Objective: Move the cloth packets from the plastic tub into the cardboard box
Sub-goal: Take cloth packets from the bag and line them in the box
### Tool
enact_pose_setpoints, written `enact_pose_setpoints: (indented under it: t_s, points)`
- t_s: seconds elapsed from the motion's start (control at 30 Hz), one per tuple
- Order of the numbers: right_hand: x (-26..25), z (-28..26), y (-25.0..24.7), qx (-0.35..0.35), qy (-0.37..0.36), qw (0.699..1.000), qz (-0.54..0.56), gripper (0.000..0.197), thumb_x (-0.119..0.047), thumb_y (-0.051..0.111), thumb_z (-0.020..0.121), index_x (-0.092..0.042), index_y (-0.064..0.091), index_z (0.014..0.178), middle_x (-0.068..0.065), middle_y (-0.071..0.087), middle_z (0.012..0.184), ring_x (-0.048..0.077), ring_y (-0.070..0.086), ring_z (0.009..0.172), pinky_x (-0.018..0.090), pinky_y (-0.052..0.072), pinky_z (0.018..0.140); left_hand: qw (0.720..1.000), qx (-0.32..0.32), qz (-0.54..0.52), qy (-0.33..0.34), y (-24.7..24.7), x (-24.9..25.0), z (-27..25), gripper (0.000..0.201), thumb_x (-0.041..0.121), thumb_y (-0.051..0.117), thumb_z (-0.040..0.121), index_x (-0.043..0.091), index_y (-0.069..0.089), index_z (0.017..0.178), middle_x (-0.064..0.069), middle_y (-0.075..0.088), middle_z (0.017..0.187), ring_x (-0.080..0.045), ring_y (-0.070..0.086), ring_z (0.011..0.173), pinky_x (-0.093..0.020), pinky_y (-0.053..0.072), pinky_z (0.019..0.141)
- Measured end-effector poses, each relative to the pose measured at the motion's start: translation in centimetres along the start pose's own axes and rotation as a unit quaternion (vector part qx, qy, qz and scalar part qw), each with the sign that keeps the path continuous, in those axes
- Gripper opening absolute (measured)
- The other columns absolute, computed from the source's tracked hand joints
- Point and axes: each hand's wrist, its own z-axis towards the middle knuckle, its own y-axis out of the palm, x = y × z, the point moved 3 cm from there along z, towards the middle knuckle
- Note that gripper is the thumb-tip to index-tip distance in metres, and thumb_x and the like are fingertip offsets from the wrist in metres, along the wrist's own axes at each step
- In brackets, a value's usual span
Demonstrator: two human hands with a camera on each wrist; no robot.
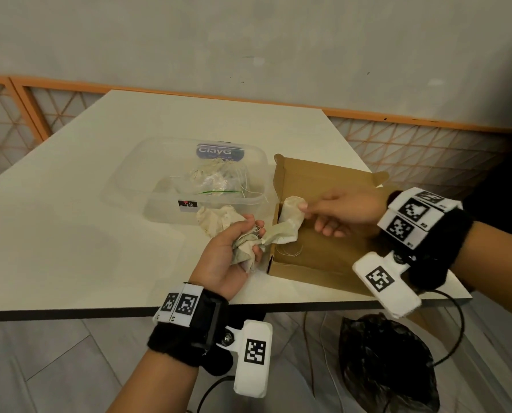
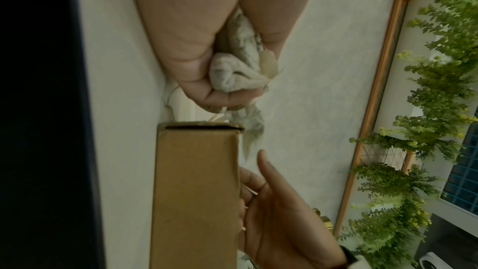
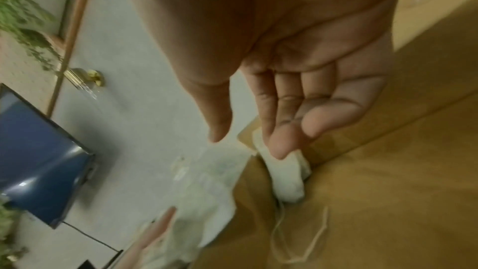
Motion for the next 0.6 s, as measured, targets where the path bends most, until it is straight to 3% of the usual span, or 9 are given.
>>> enact_pose_setpoints:
  t_s: [0.1, 0.17, 0.23, 0.27, 0.33, 0.37, 0.43, 0.53, 0.6]
  points:
    - [-0.7, -1.4, 1.6, -0.038, -0.059, 0.993, -0.093, 0.054, -0.048, 0.07, 0.068, -0.015, 0.058, 0.109, 0.003, 0.064, 0.087, 0.009, 0.059, 0.07, 0.022, 0.045, 0.058, 1.0, 0.003, 0.0, 0.003, -0.1, -0.1, 0.1, 0.005, 0.009, 0.058, 0.082, 0.011, 0.055, 0.086, -0.005, 0.062, 0.079, -0.01, 0.059, 0.06, -0.016, 0.045, 0.04]
    - [-0.5, -1.4, 2.7, -0.039, -0.081, 0.988, -0.122, 0.044, -0.043, 0.071, 0.072, -0.013, 0.063, 0.102, 0.001, 0.063, 0.079, 0.007, 0.055, 0.065, 0.02, 0.041, 0.058, 1.0, 0.005, -0.002, 0.005, -0.1, -0.1, 0.1, 0.002, 0.01, 0.055, 0.088, 0.01, 0.055, 0.087, -0.006, 0.062, 0.081, -0.01, 0.06, 0.057, -0.015, 0.046, 0.04]
    - [-0.5, -1.1, 2.9, 0.001, -0.097, 0.994, -0.055, 0.017, -0.03, 0.067, 0.082, -0.013, 0.065, 0.083, 0.001, 0.062, 0.074, 0.01, 0.054, 0.067, 0.019, 0.039, 0.058, 1.0, 0.003, -0.004, 0.008, -0.2, 0.0, 0.2, 0.004, 0.012, 0.055, 0.089, 0.008, 0.055, 0.087, -0.007, 0.062, 0.084, -0.011, 0.061, 0.056, -0.015, 0.046, 0.041]
    - [-0.6, -1.1, 2.9, 0.018, -0.098, 0.995, 0.006, 0.012, -0.023, 0.066, 0.084, -0.014, 0.063, 0.077, 0.004, 0.064, 0.075, 0.015, 0.056, 0.072, 0.021, 0.04, 0.06, 1.0, 0.002, -0.008, 0.011, -0.2, 0.0, 0.2, 0.005, 0.012, 0.055, 0.088, 0.007, 0.055, 0.087, -0.007, 0.062, 0.086, -0.011, 0.062, 0.059, -0.014, 0.046, 0.041]
    - [-0.9, -1.6, 2.7, 0.036, -0.11, 0.985, 0.131, 0.013, -0.01, 0.063, 0.084, -0.011, 0.058, 0.072, 0.013, 0.065, 0.077, 0.024, 0.058, 0.074, 0.022, 0.045, 0.059, 1.0, 0.003, -0.022, 0.02, -0.3, 0.1, 0.3, 0.007, 0.012, 0.056, 0.087, 0.006, 0.057, 0.09, -0.009, 0.062, 0.091, -0.012, 0.065, 0.071, -0.014, 0.047, 0.043]
    - [-1.1, -2.0, 2.5, 0.039, -0.119, 0.976, 0.179, 0.014, -0.003, 0.062, 0.084, -0.009, 0.055, 0.073, 0.014, 0.064, 0.075, 0.025, 0.06, 0.068, 0.02, 0.048, 0.055, 0.999, 0.006, -0.028, 0.024, -0.3, 0.1, 0.3, 0.007, 0.012, 0.056, 0.088, 0.005, 0.057, 0.09, -0.009, 0.062, 0.091, -0.013, 0.065, 0.078, -0.014, 0.047, 0.043]
    - [-1.3, -2.6, 2.2, 0.048, -0.142, 0.964, 0.218, 0.019, 0.005, 0.062, 0.081, -0.01, 0.05, 0.078, 0.011, 0.064, 0.065, 0.016, 0.06, 0.052, 0.016, 0.05, 0.046, 0.999, 0.005, -0.034, 0.032, -0.3, 0.1, 0.3, 0.006, 0.011, 0.055, 0.09, 0.006, 0.057, 0.086, -0.008, 0.062, 0.088, -0.014, 0.063, 0.084, -0.014, 0.046, 0.042]
    - [-1.1, -3.0, 2.4, 0.036, -0.155, 0.964, 0.212, 0.021, 0.003, 0.063, 0.081, -0.014, 0.051, 0.084, 0.004, 0.063, 0.052, 0.008, 0.056, 0.041, 0.016, 0.046, 0.045, 0.999, -0.018, -0.008, 0.032, -0.1, 0.1, 0.2, 0.008, 0.014, 0.059, 0.083, 0.006, 0.057, 0.082, -0.007, 0.059, 0.079, -0.01, 0.06, 0.065, -0.012, 0.044, 0.041]
    - [-1.1, -3.1, 3.0, 0.013, -0.16, 0.964, 0.211, 0.015, 0.002, 0.06, 0.083, -0.013, 0.06, 0.085, 0.007, 0.063, 0.063, 0.007, 0.057, 0.046, 0.015, 0.048, 0.049, 0.999, -0.024, 0.012, 0.03, 0.0, 0.0, 0.2, 0.011, 0.017, 0.059, 0.083, 0.006, 0.057, 0.083, -0.007, 0.057, 0.076, -0.007, 0.057, 0.055, -0.01, 0.043, 0.041]
